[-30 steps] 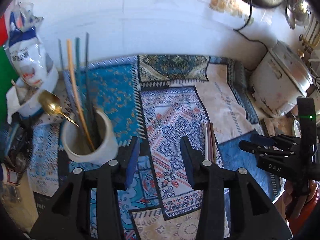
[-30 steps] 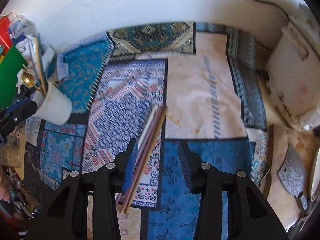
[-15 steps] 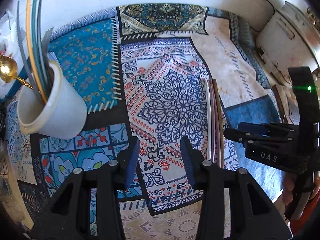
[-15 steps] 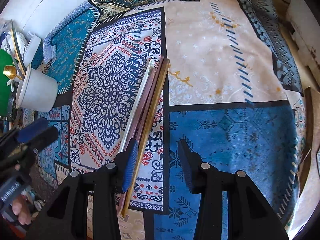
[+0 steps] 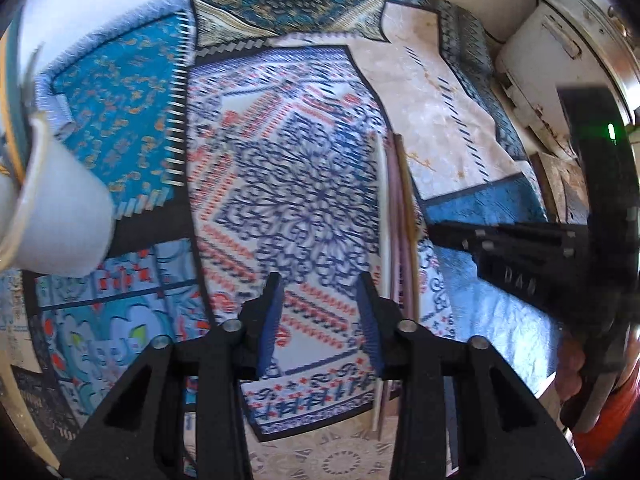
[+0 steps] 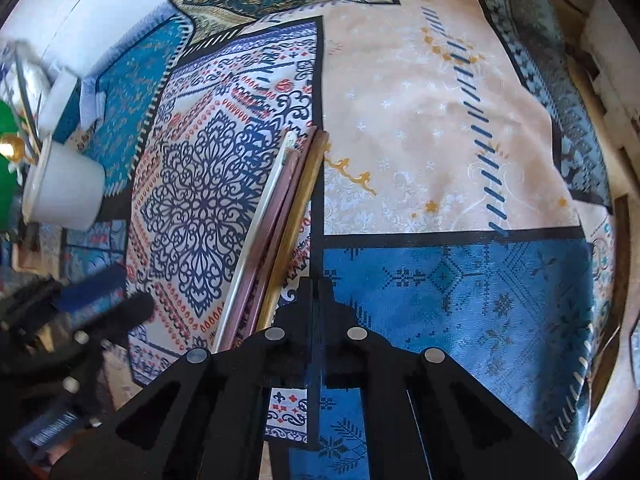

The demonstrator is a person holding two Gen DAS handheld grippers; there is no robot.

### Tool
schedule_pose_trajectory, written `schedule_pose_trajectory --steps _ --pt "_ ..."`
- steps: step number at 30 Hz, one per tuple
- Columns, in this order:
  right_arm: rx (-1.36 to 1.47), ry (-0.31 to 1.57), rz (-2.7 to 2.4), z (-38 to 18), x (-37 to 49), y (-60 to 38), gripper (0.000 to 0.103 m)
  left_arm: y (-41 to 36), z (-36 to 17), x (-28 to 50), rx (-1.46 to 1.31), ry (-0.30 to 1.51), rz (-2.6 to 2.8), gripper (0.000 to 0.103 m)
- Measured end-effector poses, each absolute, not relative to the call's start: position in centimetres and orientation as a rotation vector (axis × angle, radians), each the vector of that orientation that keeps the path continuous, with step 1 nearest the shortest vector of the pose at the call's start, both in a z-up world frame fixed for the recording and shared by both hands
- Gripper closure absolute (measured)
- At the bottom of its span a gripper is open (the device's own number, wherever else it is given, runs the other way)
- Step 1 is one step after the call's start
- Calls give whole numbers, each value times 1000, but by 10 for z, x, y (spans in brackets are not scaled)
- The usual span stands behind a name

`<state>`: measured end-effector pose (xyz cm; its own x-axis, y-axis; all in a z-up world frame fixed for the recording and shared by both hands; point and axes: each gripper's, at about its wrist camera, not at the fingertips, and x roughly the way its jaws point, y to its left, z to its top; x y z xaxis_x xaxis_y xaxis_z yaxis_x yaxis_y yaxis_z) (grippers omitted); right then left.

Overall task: Organize utensils
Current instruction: 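Grasp a wooden chopstick with the right gripper while the left grasps a pale chopstick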

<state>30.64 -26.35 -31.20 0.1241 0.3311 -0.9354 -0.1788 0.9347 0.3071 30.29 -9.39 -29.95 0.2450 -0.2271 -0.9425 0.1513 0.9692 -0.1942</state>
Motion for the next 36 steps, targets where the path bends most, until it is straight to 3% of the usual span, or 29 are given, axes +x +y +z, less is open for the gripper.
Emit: schedule_pose_trajectory --steps 2,5,20,29,36 --pt "159 1404 393 -310 310 -269 99 -99 -303 304 -74 1312 -276 78" --pt "181 1393 426 -303 311 -269 98 -102 -307 305 -69 1316 -276 81" --pt "59 1393 445 -301 324 -244 97 -100 -315 302 -127 1356 -307 81" --pt "44 1374 419 -300 346 -249 95 -118 -324 310 -130 1372 -328 90" --pt "92 1373 411 -306 346 -270 95 -128 -326 323 -121 1366 -328 91"
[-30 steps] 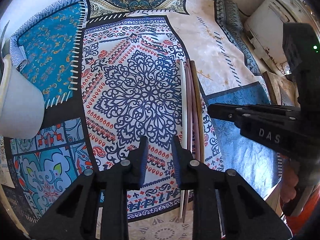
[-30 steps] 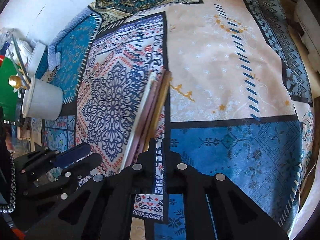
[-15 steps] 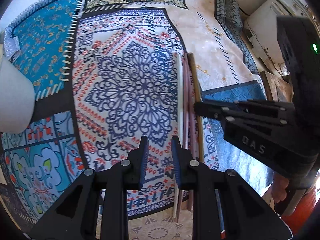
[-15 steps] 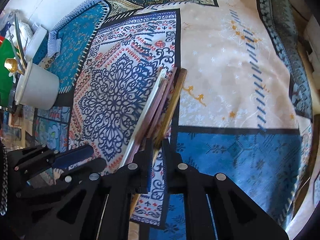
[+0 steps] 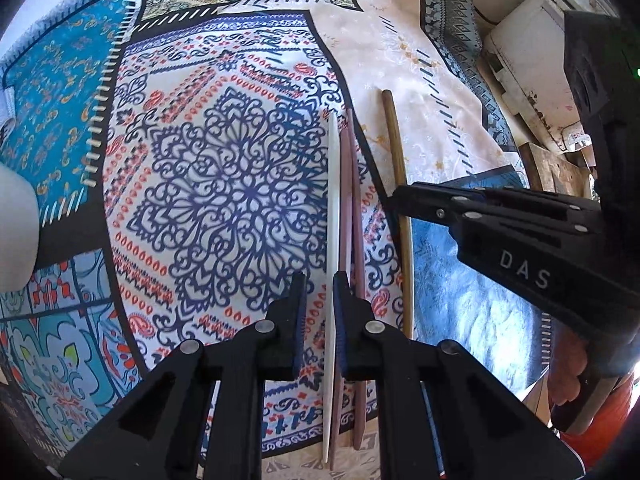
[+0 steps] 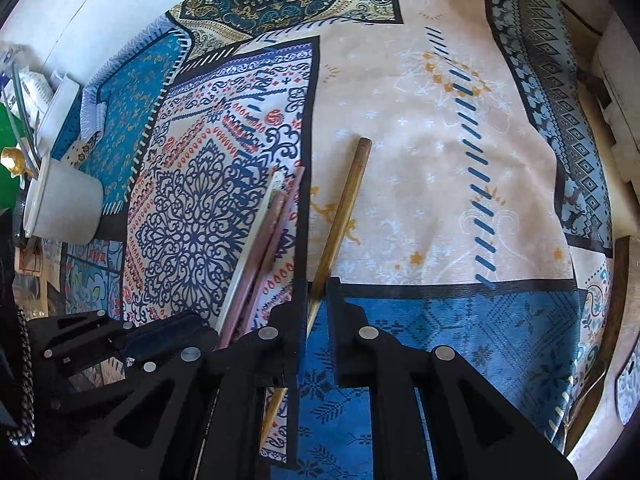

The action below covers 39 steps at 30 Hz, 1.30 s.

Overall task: Organize utensils
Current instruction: 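Grasp a wooden chopstick with the right gripper while the left grasps a pale chopstick, then lift the wooden chopstick with the right gripper while the left lifts the pale chopstick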

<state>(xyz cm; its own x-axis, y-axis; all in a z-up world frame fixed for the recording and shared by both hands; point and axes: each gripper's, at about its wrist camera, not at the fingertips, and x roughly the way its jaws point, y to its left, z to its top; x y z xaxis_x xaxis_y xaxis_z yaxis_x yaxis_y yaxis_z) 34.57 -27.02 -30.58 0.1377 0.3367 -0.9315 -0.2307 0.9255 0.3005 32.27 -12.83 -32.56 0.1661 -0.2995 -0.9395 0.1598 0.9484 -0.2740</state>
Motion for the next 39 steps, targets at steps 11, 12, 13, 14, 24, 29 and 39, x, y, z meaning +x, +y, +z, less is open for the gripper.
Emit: schedule_pose_trajectory --steps 11,12,13,14,24,29,39 --pt "88 1344 456 -303 368 -261 96 -144 -325 360 -52 1319 -269 98" --pt "90 1343 470 -303 373 -259 96 -143 -325 366 -69 1322 -269 98" --pt "94 1343 484 -303 376 -257 96 -142 -325 372 -88 1327 -268 98" --pt "94 1347 495 -303 380 -256 96 -140 -325 379 -104 1333 -269 98" --pt "139 1400 498 -308 400 -265 92 -144 -324 419 -107 1336 -310 98" --pt "146 1399 496 -309 409 -265 97 -149 -326 430 -122 1322 -327 98" --pt "123 1404 487 -305 410 -271 96 -164 -332 453 -140 1345 -367 98"
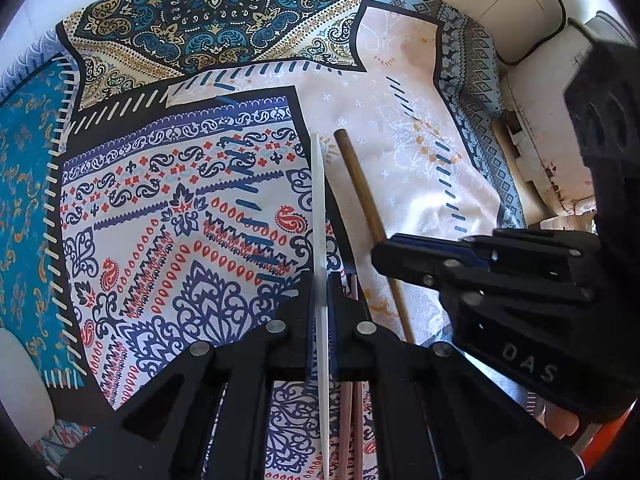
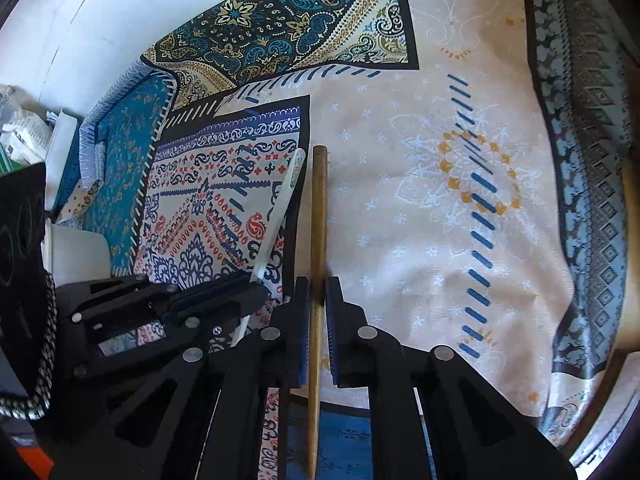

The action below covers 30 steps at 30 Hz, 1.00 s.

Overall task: Organize utensils
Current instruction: 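Lift the wooden chopstick with the right gripper while the left lifts the pale chopstick, then lower both held chopsticks into the white cup and open both grippers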

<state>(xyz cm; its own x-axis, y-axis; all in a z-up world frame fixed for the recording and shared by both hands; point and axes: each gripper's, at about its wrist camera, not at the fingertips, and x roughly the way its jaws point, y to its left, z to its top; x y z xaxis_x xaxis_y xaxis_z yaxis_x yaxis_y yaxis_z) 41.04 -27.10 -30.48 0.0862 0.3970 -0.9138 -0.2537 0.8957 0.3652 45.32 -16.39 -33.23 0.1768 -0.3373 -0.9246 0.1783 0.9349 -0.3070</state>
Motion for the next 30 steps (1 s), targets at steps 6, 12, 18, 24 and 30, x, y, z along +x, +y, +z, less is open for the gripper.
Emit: schedule_pose_trajectory --steps 6,12,18,24,30 --pt "126 1369 479 -291 396 -272 96 -144 -322 434 -134 1328 -323 98" --pt "110 1269 462 -259 381 -276 96 -125 -285 409 -157 1236 -309 98" --pt "116 1162 461 -220 363 -272 96 -106 -232 376 -141 1093 -288 98" --pt "92 1062 487 -179 345 -256 96 -77 -180 350 -155 953 -248 98" --pt "74 971 528 -143 330 -230 96 -38 -137 330 -196 836 -196 98"
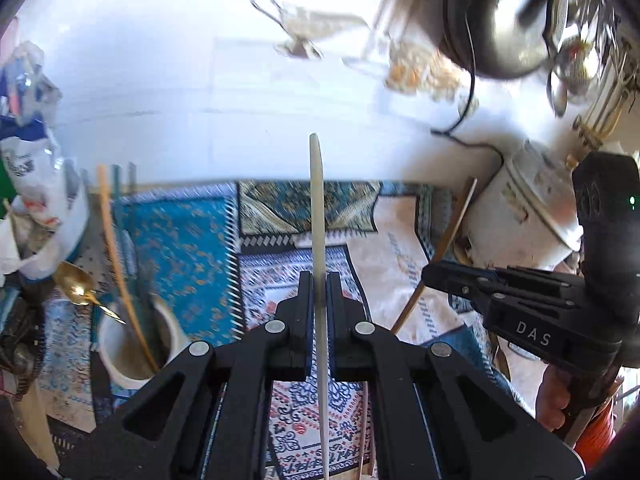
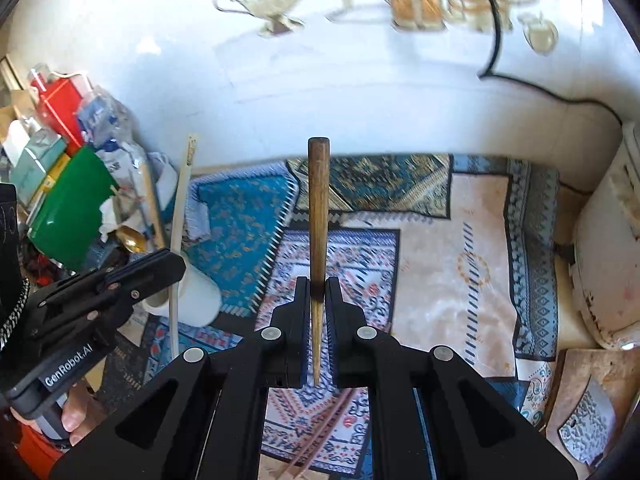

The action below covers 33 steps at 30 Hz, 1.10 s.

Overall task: Organize utensils
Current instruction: 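Lower both held chopsticks into the white cup and open both grippers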

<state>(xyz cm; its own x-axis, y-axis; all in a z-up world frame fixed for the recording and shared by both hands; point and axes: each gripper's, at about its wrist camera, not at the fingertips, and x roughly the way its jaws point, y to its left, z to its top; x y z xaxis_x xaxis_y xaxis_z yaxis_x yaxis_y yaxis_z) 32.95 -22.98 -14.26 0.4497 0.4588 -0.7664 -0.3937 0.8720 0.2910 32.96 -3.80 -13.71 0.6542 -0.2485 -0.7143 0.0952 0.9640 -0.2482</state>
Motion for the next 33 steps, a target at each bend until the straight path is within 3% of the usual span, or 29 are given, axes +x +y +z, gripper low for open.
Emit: schedule_pose_trajectory --steps 16,33 --pt "49 813 673 -80 306 -145 96 77 -76 304 -269 626 0 98" --pt "49 841 706 -106 322 -74 96 139 -126 350 -329 606 146 98"
